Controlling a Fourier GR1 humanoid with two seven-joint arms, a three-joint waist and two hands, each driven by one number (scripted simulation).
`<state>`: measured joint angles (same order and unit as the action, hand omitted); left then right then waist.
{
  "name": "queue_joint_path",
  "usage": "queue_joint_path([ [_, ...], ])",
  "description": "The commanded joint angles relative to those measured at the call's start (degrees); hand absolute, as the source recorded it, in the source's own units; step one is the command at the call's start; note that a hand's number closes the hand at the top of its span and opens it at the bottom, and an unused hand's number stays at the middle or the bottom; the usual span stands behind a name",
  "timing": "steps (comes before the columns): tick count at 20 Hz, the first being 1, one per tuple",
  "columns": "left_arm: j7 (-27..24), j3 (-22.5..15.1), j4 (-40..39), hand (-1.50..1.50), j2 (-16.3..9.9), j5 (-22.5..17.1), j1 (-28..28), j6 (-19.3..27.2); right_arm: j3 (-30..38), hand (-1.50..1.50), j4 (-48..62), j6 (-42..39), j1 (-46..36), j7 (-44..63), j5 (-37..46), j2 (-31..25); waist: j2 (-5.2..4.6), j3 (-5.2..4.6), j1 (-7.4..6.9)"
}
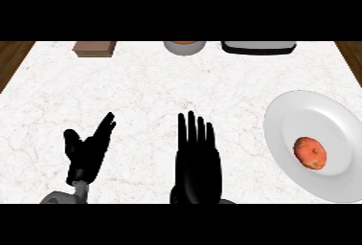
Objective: Pick the squash from the placemat and place it in the plate
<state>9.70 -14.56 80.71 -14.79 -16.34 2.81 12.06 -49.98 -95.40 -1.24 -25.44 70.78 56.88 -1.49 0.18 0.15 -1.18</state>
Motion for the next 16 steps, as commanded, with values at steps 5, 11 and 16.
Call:
queue_joint_path([
  [5,-1.6,0.6,-1.5,0.00,-0.3,-0.5,-2.5,-2.6,-3.4,-1.50,6.3,5.1,-3.0,14.1,-0.7,1.4,-0.16,-0.23,0.06],
  [11,-1.1,-0.6,-1.5,0.00,1.2,0.9,-2.8,-1.4,-1.6,-1.50,10.5,1.8,-4.4,14.4,-0.8,1.4,-0.15,-0.23,0.11],
  [16,1.2,1.4,0.1,0.00,-0.5,-0.3,-1.4,-2.2,-0.8,-1.50,12.6,2.7,-5.4,14.4,-2.9,1.4,-0.15,-0.21,-0.28],
])
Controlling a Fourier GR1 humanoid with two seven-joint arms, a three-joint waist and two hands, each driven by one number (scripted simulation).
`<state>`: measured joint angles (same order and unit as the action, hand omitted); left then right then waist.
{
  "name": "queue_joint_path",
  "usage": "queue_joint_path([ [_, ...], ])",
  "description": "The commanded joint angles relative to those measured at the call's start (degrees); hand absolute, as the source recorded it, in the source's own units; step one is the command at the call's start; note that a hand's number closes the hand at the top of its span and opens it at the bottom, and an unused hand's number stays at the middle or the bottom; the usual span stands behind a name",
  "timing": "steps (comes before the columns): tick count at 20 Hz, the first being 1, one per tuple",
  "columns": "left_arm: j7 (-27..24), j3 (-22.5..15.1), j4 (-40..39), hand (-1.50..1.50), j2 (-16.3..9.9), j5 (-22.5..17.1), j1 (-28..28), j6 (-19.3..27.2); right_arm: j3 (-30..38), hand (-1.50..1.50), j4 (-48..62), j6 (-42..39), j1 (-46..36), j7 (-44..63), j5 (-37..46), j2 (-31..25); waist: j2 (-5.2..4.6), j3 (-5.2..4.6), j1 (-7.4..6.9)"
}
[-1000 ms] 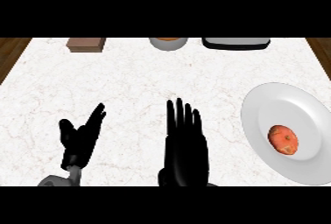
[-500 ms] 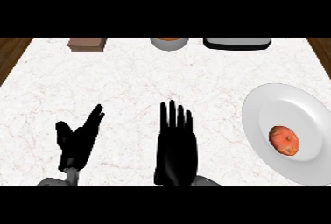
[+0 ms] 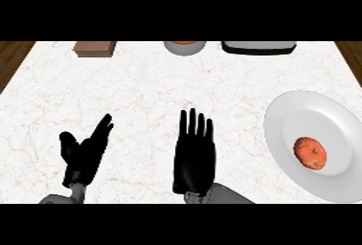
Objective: Pick the squash from the placemat and place it in the plate
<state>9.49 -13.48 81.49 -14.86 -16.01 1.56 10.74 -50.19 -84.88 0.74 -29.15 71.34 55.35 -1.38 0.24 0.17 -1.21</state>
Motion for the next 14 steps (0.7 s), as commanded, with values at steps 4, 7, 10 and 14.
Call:
queue_joint_path([
  [4,-0.1,-0.8,-1.6,0.00,1.9,0.7,-1.1,0.3,-1.4,-1.50,4.9,3.5,-0.7,12.1,-2.9,1.3,-0.37,-0.21,-0.02],
  [7,1.1,-0.6,-0.9,0.00,1.7,0.8,0.0,-0.1,-1.2,-1.50,7.7,3.9,-2.2,11.4,-4.7,1.3,-0.37,-0.20,-0.17],
  [10,0.6,-0.5,-0.4,0.00,1.9,1.1,-1.0,-0.1,-3.5,1.50,8.5,0.3,-3.0,10.4,-8.6,1.3,-0.31,-0.19,-0.17],
  [14,2.2,0.2,-0.5,0.00,1.3,0.4,-0.7,-1.5,-4.7,1.50,10.3,-0.6,-5.9,10.8,-8.4,1.3,-0.25,-0.20,0.04],
])
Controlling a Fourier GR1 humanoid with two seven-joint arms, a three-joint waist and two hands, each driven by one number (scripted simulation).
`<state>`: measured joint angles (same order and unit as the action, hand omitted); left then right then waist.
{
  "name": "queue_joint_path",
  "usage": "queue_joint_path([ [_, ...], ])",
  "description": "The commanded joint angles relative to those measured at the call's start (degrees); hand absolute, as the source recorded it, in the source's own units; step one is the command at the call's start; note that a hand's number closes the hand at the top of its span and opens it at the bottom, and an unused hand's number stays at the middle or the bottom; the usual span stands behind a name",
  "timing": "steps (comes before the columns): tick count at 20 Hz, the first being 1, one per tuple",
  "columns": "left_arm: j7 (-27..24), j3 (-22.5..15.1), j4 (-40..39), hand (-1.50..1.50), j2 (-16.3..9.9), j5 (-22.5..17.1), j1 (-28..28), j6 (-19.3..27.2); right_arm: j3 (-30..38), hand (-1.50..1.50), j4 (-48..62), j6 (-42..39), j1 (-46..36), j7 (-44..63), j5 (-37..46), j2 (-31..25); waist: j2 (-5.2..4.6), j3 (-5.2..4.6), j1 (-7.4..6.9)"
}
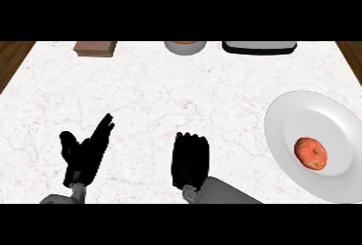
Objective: Pick the squash from the placemat and place it in the plate
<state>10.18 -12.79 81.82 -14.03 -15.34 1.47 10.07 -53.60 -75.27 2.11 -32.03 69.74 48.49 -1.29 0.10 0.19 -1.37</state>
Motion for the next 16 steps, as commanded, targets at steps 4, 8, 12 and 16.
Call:
queue_joint_path([
  [4,0.1,-0.1,-3.5,0.00,1.7,1.5,0.4,0.7,-1.0,1.50,1.9,-2.5,-3.7,10.8,0.3,1.2,-0.11,-0.23,0.87],
  [8,0.1,0.6,-3.0,0.00,2.0,0.4,0.1,-1.0,-10.0,1.50,-4.3,4.0,5.1,8.0,4.2,1.2,-0.02,-0.21,1.33],
  [12,-0.1,1.3,-1.0,0.00,1.0,1.5,-2.3,1.1,-21.9,1.50,-20.9,6.4,21.5,-3.2,7.8,-5.5,0.55,-0.16,3.38],
  [16,-0.2,0.8,-0.4,0.00,1.8,1.5,-3.0,1.1,-21.6,1.50,-30.6,16.2,22.1,-6.5,19.8,-11.4,0.60,-0.10,3.55],
])
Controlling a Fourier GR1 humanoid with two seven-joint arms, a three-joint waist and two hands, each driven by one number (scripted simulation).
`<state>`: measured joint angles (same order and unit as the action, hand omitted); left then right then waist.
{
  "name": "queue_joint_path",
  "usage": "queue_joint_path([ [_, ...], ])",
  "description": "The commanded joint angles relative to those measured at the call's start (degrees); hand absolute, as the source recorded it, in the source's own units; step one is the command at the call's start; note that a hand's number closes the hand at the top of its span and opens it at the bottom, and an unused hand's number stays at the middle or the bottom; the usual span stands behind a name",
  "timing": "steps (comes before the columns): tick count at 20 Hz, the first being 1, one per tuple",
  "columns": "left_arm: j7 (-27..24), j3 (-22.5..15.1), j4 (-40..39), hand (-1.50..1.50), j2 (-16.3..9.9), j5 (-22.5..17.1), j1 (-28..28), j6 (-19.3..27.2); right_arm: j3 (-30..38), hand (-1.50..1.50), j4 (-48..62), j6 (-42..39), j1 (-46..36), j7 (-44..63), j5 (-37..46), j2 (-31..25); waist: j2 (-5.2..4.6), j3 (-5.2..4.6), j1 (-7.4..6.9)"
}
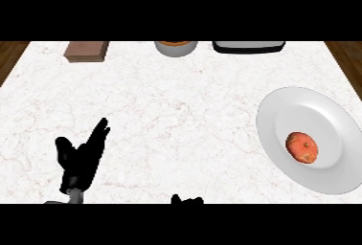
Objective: Pick the squash from the placemat and place it in the plate
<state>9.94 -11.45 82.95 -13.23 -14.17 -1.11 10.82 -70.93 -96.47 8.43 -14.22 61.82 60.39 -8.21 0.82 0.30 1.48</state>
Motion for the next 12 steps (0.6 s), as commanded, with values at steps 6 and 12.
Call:
queue_joint_path([
  [6,0.8,1.6,0.0,0.00,-1.0,-1.0,-2.0,-0.4,-0.4,1.50,-18.0,15.3,8.4,2.4,20.2,-6.1,0.20,-0.20,1.70],
  [12,0.4,0.9,-0.2,0.00,0.5,-0.8,-1.6,-0.1,6.9,1.50,-20.7,23.4,13.2,1.2,23.2,-3.2,-0.16,-0.19,2.34],
])
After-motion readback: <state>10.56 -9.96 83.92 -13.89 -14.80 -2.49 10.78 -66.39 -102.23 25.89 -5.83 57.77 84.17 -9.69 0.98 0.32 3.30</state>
